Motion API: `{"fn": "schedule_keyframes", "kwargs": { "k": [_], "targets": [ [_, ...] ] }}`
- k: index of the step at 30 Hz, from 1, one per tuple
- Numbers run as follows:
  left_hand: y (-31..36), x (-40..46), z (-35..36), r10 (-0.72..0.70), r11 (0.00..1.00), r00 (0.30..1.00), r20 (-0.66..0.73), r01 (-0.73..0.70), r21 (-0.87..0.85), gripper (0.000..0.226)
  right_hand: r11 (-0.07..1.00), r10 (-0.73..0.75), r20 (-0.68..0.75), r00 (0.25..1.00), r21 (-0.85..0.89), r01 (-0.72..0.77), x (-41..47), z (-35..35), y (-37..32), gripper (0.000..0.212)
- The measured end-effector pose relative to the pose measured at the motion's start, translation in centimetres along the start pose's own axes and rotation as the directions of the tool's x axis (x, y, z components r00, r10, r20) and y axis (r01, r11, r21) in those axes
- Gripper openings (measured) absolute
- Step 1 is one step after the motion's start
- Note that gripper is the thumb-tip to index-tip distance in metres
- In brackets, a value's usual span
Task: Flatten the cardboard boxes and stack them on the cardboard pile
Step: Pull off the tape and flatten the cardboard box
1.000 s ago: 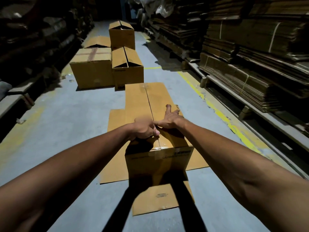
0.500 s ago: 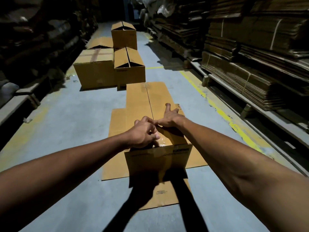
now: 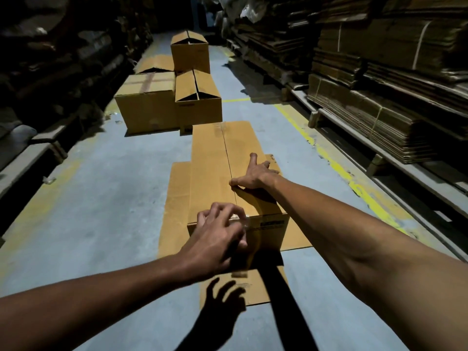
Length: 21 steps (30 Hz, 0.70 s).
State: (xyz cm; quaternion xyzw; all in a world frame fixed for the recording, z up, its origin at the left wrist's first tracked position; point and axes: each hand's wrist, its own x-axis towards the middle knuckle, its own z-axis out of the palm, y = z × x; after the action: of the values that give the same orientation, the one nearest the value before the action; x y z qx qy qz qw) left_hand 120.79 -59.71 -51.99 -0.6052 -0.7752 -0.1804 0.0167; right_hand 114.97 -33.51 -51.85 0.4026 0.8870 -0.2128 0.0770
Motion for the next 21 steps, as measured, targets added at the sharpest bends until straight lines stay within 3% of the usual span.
{"fn": "schedule_keyframes", "kwargs": {
  "k": [2,5,8,11,16,21],
  "targets": [
    [0.3,-0.8,0.7,0.046,0.998,0.998,-0.045,-0.043,0.056,0.028,1.0,-0.001,0.001,1.0,0.001,0.001,0.0,0.0,0.0,0.124],
    [-0.7,0.0,0.8,-0.061,0.99,0.99,-0.127,0.076,0.117,0.048,1.0,-0.007,0.004,1.0,0.003,0.007,0.0,-0.1,0.1,0.125],
    [-2.5,1.4,0.5,-0.175,0.958,0.982,-0.072,0.187,0.219,0.087,1.0,-0.008,0.001,1.0,0.003,0.008,0.0,0.0,0.1,0.125],
    [-3.5,2.4,0.9,-0.184,0.923,0.983,-0.004,0.174,0.343,0.103,1.0,-0.011,0.0,1.0,0.01,0.011,0.1,0.1,0.1,0.125],
    [-3.9,3.9,1.8,-0.118,0.947,0.992,-0.033,0.123,0.298,0.066,1.0,-0.01,0.005,1.0,0.009,0.01,0.2,0.1,0.2,0.123],
    [-4.7,3.6,1.7,-0.099,0.975,0.994,-0.047,0.106,0.195,0.061,1.0,-0.014,0.013,1.0,0.0,0.014,0.5,0.1,0.1,0.124]
  ]
}}
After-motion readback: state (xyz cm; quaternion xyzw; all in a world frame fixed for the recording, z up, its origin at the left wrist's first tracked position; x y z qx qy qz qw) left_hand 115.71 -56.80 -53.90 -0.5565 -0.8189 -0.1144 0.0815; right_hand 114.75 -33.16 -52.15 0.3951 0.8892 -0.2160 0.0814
